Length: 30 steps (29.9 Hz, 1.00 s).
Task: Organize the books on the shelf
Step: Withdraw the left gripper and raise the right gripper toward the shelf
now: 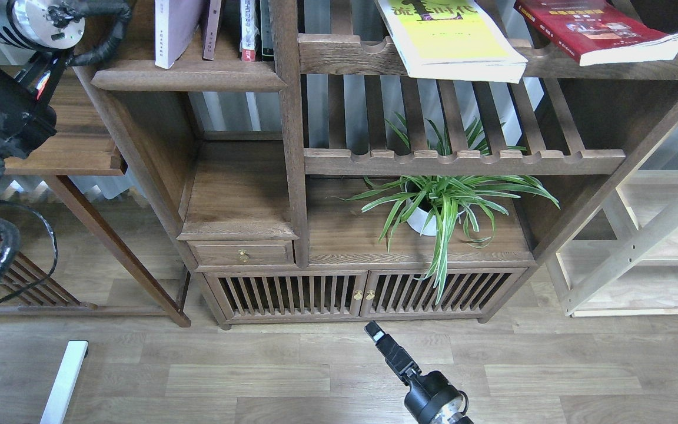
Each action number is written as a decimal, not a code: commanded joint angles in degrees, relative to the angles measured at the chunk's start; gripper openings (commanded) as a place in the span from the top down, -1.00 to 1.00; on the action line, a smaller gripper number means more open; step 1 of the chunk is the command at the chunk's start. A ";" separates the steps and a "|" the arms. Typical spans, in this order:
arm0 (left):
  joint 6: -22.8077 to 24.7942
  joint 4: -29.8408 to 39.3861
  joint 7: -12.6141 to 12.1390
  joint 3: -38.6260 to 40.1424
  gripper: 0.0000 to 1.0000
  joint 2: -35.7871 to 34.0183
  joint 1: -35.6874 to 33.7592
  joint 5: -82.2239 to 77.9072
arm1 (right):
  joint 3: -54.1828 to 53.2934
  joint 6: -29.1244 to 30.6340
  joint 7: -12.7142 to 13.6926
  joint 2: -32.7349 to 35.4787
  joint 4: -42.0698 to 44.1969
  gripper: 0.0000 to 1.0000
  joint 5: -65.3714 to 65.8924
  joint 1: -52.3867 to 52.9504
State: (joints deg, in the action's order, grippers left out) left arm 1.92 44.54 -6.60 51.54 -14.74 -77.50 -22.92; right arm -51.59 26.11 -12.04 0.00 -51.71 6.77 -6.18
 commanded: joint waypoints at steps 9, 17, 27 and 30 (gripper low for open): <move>0.01 1.52 -0.35 0.14 0.09 -0.73 -0.90 0.24 | 0.08 -0.09 0.09 0.00 -0.05 -0.99 0.00 -0.06; -0.07 9.50 -1.57 0.14 0.09 -4.59 2.52 0.50 | -0.01 -0.26 0.35 0.00 -0.05 -0.99 0.00 0.11; 0.45 22.86 -1.93 0.05 0.09 -16.18 10.25 2.96 | -0.09 -1.14 0.53 0.00 -0.14 -0.99 0.00 0.73; 3.17 26.73 -1.67 0.14 0.07 -21.11 12.98 4.54 | -0.01 -3.59 0.44 0.00 -1.28 -0.99 -0.09 1.08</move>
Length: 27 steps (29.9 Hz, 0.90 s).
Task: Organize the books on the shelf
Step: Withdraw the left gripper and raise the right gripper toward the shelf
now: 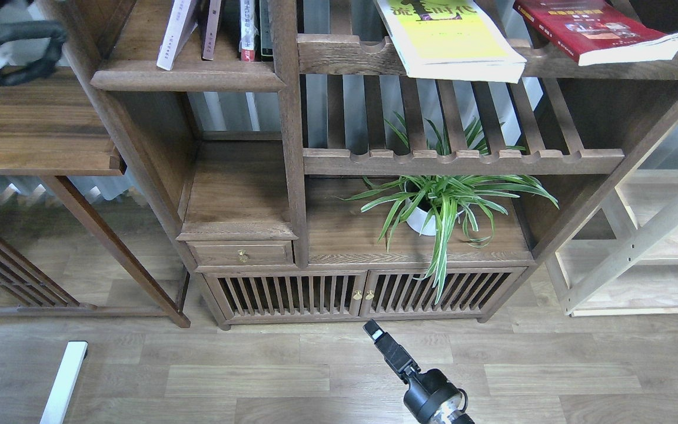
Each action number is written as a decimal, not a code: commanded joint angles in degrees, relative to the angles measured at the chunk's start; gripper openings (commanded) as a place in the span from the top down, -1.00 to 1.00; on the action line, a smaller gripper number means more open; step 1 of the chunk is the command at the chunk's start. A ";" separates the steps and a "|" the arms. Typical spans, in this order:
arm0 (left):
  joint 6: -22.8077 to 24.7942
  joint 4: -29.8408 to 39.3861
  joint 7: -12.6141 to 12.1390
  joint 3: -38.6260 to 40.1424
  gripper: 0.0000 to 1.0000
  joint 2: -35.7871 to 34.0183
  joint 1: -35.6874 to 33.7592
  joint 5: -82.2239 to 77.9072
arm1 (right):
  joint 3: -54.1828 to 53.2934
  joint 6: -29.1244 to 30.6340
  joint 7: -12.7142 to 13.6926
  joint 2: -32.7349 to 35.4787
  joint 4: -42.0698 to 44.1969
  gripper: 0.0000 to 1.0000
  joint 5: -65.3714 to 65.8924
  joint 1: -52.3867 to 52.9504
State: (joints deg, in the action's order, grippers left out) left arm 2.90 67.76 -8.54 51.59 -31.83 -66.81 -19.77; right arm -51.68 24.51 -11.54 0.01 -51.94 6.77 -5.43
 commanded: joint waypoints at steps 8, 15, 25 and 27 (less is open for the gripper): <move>6.15 10.02 1.07 3.41 0.05 -9.21 10.11 3.16 | 0.18 -8.51 -0.07 -0.01 -7.20 -0.99 -0.44 2.88; 12.11 18.63 0.19 11.59 0.05 -9.30 22.14 3.25 | -0.70 -12.82 -0.07 -0.01 -13.62 -0.99 -0.71 4.02; 25.10 18.99 1.15 19.06 0.05 -9.30 38.24 3.16 | -5.44 -14.40 0.81 -0.01 -18.63 -0.99 -0.79 4.55; 25.10 18.64 1.16 20.56 0.01 -9.13 40.96 3.16 | -5.71 -14.40 0.81 -0.01 -18.99 -0.99 -0.79 5.34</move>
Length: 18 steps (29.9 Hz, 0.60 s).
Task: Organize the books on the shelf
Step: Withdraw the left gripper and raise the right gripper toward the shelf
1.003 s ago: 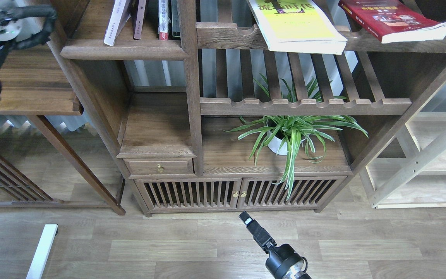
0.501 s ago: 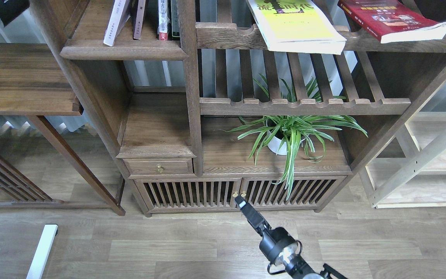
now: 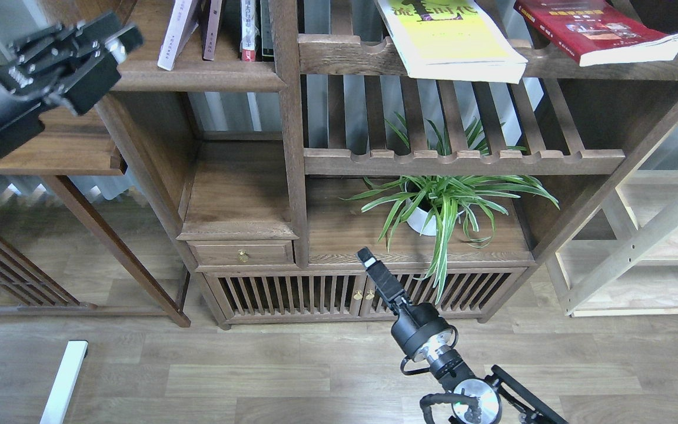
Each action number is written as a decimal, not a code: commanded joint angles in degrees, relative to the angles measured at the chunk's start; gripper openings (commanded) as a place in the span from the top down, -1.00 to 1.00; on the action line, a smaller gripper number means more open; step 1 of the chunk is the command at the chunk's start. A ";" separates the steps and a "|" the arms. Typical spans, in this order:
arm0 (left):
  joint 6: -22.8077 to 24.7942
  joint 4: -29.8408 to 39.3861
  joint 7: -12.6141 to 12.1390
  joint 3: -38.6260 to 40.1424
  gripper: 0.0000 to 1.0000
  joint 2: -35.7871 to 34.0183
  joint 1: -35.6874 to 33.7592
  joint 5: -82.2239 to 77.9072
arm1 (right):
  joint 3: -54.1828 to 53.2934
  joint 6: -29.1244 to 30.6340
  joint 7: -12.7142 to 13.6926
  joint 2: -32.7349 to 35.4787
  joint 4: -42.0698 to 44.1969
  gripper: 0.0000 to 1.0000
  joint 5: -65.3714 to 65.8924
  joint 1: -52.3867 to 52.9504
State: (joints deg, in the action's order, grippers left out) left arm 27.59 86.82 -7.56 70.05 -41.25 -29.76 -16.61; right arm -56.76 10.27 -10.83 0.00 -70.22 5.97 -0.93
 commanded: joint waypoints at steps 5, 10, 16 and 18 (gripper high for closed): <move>0.41 -0.86 0.96 3.86 -0.07 1.25 9.09 -0.01 | -0.80 -0.17 0.19 0.00 -0.97 -0.99 0.00 2.69; 0.41 -2.35 2.37 4.04 -0.08 4.85 12.00 0.87 | -1.07 -0.87 0.19 0.00 -1.15 -0.99 0.00 4.62; 0.41 -2.79 2.03 4.04 -0.16 11.44 16.75 3.77 | -5.37 -1.40 0.19 0.00 -1.23 -0.99 0.00 6.91; 0.41 -3.32 2.02 4.04 -0.33 13.37 18.15 3.86 | -6.95 -1.40 0.28 0.00 -1.32 -0.99 0.00 7.35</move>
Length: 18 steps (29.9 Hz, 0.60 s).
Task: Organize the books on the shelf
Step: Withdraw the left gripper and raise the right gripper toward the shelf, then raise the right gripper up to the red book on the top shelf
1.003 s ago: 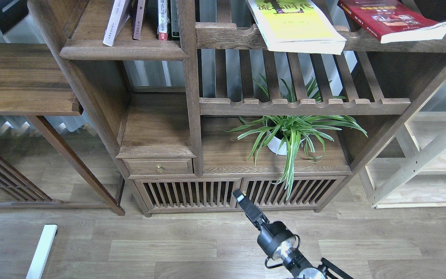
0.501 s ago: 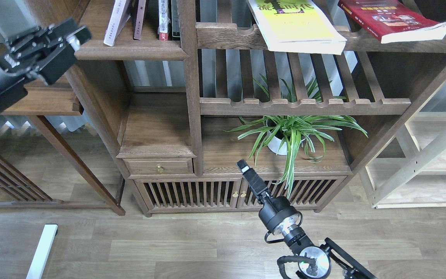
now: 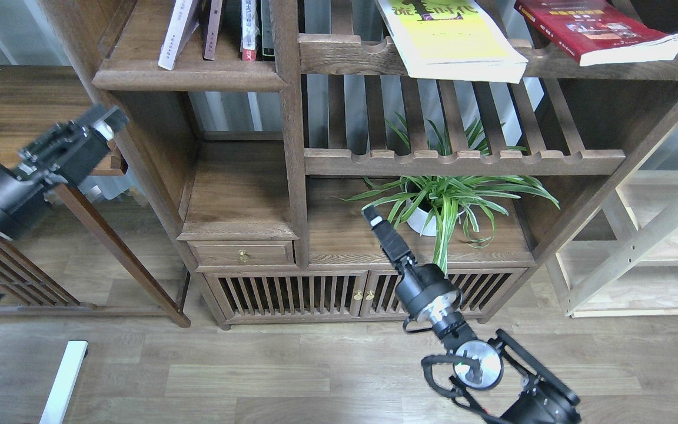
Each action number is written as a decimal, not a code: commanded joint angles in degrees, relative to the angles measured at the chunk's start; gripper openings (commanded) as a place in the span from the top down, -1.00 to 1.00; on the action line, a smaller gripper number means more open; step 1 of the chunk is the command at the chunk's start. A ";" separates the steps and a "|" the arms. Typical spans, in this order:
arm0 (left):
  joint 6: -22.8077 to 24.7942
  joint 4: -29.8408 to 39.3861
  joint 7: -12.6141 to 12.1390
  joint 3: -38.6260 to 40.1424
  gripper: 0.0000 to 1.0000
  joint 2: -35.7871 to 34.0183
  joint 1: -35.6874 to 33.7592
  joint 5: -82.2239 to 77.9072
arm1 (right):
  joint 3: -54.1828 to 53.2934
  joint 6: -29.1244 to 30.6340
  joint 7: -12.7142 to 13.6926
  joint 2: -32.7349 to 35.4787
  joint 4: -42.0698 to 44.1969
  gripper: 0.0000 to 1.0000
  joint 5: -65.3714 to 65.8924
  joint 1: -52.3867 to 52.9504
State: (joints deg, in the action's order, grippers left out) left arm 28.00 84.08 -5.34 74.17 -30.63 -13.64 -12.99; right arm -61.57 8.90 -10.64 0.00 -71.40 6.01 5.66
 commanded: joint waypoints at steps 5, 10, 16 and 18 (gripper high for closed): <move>0.00 -2.43 -0.29 -0.16 -0.53 7.68 5.73 0.24 | -3.73 0.94 0.18 0.00 -0.23 -0.99 -0.12 0.93; 0.00 -2.70 -0.29 -0.16 -0.76 11.81 6.52 0.33 | -3.82 2.26 0.18 0.00 -0.14 -0.99 -0.29 0.67; 0.00 -2.70 -0.38 -0.51 -0.84 12.08 6.79 6.21 | -3.73 5.95 -0.26 0.00 0.21 -0.99 -0.29 0.23; 0.00 -2.87 -0.55 -1.22 -0.83 12.17 6.88 9.02 | -3.73 6.30 -0.43 0.00 0.21 -0.99 -0.38 0.14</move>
State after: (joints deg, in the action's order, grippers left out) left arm 28.00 81.37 -5.82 73.78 -18.54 -6.88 -7.56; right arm -65.37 14.50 -10.77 0.00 -71.27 5.64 5.98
